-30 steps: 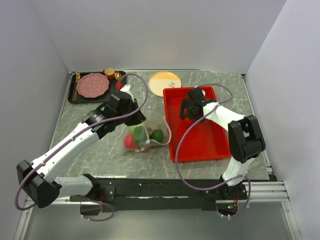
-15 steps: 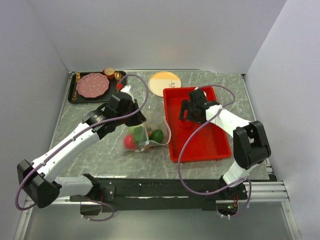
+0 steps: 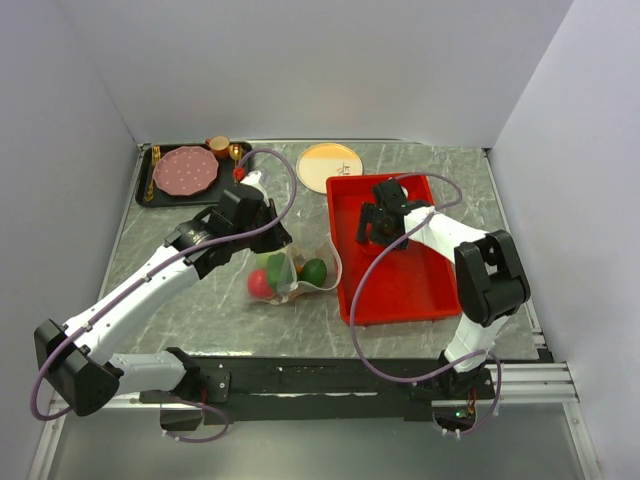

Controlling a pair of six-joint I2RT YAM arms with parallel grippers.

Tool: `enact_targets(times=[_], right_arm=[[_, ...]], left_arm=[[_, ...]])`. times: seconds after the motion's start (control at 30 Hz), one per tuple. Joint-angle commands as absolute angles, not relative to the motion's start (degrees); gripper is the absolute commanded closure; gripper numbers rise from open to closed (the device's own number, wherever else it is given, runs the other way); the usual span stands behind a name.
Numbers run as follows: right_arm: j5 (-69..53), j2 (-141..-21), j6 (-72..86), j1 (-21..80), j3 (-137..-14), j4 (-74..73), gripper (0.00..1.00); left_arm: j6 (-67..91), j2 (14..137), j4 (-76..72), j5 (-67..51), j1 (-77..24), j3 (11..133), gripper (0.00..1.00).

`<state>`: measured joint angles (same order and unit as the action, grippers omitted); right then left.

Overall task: Place the food in the zip-top bag and seal the zipper
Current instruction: Pick up the fake fruit from the bin.

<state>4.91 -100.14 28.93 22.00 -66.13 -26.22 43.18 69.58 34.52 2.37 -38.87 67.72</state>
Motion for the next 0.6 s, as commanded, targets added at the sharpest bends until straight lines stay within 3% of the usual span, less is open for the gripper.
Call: enact_targets(times=[0.0, 0.23, 0.3, 0.57], right_arm=[[6.33, -98.97, 29.44, 22.24, -67.15, -24.08, 0.11], [6.33, -99.32, 28.83, 22.24, -67.50, -23.73, 0.23], [6.07, -99.23, 28.48, 22.24, -67.41, -23.47, 0.33], [3.53, -97.12, 28.74, 22.24, -66.18, -22.85, 0.47]], left_arm=[[43.07, 68.90, 33.05, 2.29, -38.85, 67.94, 0.99], [43.15, 68.82, 33.14, 2.29, -38.85, 67.85, 0.99], [43.24, 68.73, 33.05, 2.29, -38.85, 67.68, 0.99], [42.80, 69.61, 33.31, 1.85, -38.85, 68.55, 0.99]])
